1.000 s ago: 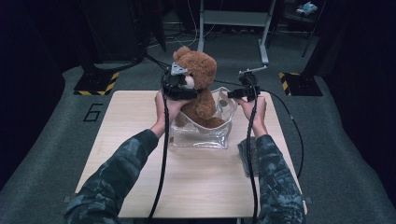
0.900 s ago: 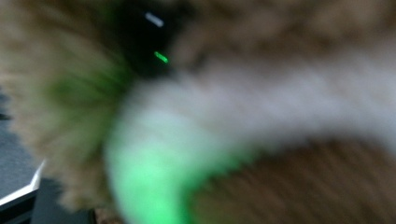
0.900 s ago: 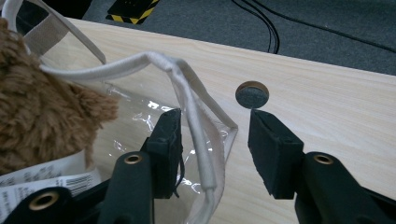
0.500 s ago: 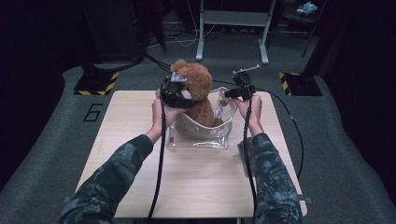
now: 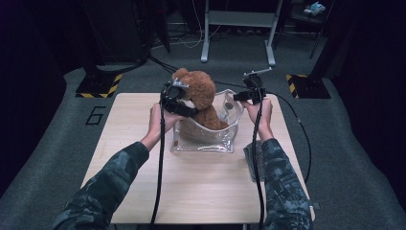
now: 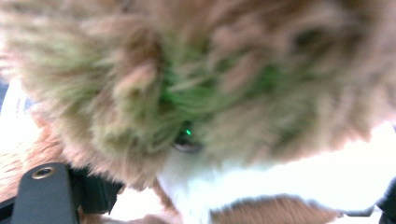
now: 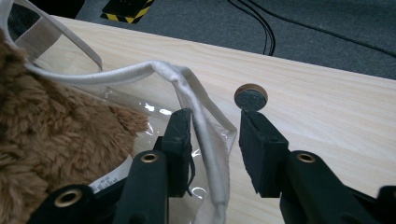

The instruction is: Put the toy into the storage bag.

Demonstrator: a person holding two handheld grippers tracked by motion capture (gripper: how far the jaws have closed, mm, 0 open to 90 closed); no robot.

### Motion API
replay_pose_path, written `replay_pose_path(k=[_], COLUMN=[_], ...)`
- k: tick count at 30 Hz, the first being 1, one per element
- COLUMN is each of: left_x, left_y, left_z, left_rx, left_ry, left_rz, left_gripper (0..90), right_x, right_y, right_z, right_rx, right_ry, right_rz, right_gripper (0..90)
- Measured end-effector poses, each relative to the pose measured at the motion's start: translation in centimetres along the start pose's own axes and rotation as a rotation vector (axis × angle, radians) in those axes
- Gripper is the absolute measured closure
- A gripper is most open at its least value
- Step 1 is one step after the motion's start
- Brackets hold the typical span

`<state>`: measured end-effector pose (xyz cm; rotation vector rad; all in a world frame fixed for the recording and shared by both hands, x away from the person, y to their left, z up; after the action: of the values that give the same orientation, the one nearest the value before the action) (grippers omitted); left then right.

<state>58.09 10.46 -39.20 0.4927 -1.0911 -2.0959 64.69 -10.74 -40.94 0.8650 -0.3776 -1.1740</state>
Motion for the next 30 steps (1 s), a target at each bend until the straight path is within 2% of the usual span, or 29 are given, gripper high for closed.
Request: replay_pose_path(k=[2, 3, 5, 7, 8, 9, 11, 17, 21, 25, 29, 30], left_x=[0.2, 0.2, 0.1, 0.1, 0.1, 0.1, 0.0, -1.0, -1.5, -2.0, -2.6, -2.8], left_y=[-0.2, -0.3, -0.4, -0.4, -0.4, -0.4, -0.7, -1.9, -2.7, -3.6, -5.1, -5.5], left_z=[0.5, 0.8, 1.3, 2.0, 2.3, 2.6, 3.3, 4.9, 5.9, 6.8, 7.9, 8.1], left_rx=[-0.007, 0.002, 0.008, 0.012, 0.013, 0.019, 0.018, 0.020, 0.040, 0.051, 0.037, 0.044], left_ry=[-0.019, -0.024, -0.025, -0.025, -0.035, -0.035, -0.036, -0.038, -0.041, -0.037, -0.025, -0.024], left_rz=[0.000, 0.008, 0.010, 0.012, 0.010, 0.010, 0.006, 0.034, 0.050, 0.065, 0.061, 0.071], left_gripper=[12.5, 12.4, 12.3, 11.8, 11.7, 11.7, 11.5, 10.5, 9.9, 9.5, 8.5, 8.1], right_x=[0.0, -0.1, -0.1, -0.1, -0.1, -0.2, -0.3, -0.2, 0.0, 0.3, 0.4, 0.4], right_y=[-0.1, -0.2, -0.3, -0.3, -0.3, -0.3, -0.6, -1.8, -3.0, -4.8, -7.0, -7.5], right_z=[0.4, 0.7, 1.2, 1.9, 2.2, 2.6, 3.3, 5.9, 7.5, 8.9, 10.0, 10.2], right_rx=[0.004, 0.004, 0.009, 0.022, 0.033, 0.034, 0.039, 0.064, 0.068, 0.065, 0.057, 0.058], right_ry=[0.007, 0.008, 0.024, 0.028, 0.036, 0.035, 0.046, 0.068, 0.068, 0.066, 0.054, 0.054], right_rz=[0.004, 0.004, 0.002, 0.000, 0.021, 0.011, 0.026, 0.054, 0.083, 0.094, 0.120, 0.128], right_gripper=[57.7, 53.0, 50.6, 42.5, 41.3, 38.1, 31.3, 16.6, 14.1, 10.9, 7.0, 6.3])
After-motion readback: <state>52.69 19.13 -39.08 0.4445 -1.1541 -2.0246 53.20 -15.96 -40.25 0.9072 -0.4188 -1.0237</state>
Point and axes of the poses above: each handheld gripper's, and its own axes: z roughly backward along the jaws, y roughly out of its top, x roughly to its right, the point moved 9 cm from there along -z, roughly forward along the jaws, and after that the axes turned 6 degrees about x, right-handed, at the moved point
